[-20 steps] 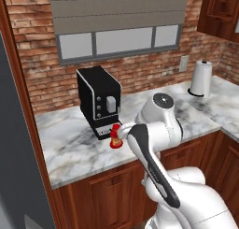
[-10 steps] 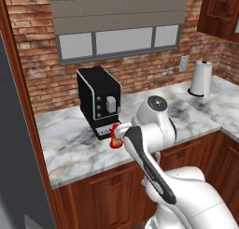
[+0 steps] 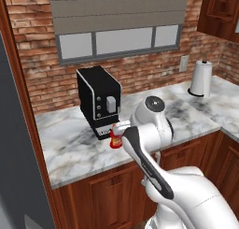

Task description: Place the condiment bottle and ketchup from the counter to the top shelf of the fridge. If the existing items in the fridge are on the top shelf, move them to other shelves.

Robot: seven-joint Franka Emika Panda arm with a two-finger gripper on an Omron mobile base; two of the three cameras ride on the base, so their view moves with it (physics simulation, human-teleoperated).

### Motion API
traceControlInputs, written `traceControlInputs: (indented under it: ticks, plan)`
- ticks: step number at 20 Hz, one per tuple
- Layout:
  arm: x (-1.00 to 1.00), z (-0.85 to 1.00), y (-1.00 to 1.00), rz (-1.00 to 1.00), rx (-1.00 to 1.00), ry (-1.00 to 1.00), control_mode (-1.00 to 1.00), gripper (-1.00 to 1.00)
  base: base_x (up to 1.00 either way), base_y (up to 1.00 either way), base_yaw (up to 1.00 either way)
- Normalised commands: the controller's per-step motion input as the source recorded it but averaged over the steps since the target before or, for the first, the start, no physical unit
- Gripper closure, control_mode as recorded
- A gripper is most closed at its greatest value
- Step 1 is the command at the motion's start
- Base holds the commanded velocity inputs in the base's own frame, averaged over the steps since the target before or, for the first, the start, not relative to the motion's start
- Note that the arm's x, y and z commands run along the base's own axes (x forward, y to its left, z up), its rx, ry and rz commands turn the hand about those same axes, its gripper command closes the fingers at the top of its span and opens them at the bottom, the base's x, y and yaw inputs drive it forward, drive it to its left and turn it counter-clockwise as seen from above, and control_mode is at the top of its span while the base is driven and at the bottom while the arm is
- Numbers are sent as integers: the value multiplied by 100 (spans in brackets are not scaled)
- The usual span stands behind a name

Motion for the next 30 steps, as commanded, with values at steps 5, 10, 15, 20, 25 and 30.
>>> traceControlInputs:
  ticks: [5, 10, 15, 20, 25, 30]
  plan:
    - [18, -21, 3, -1, 0, -8, -100, -100, 0, 0, 0]
    - [14, -25, 7, 0, 0, -3, -100, -100, 0, 0, 0]
    - [17, -15, 6, 0, 0, 0, -100, -100, 0, 0, 0]
    - [20, -8, 6, -1, 0, -1, -100, -100, 0, 0, 0]
    - [19, -3, 9, -1, 0, -1, -100, -100, 0, 0, 0]
    - [20, 0, 4, -1, 0, 0, -100, -100, 0, 0, 0]
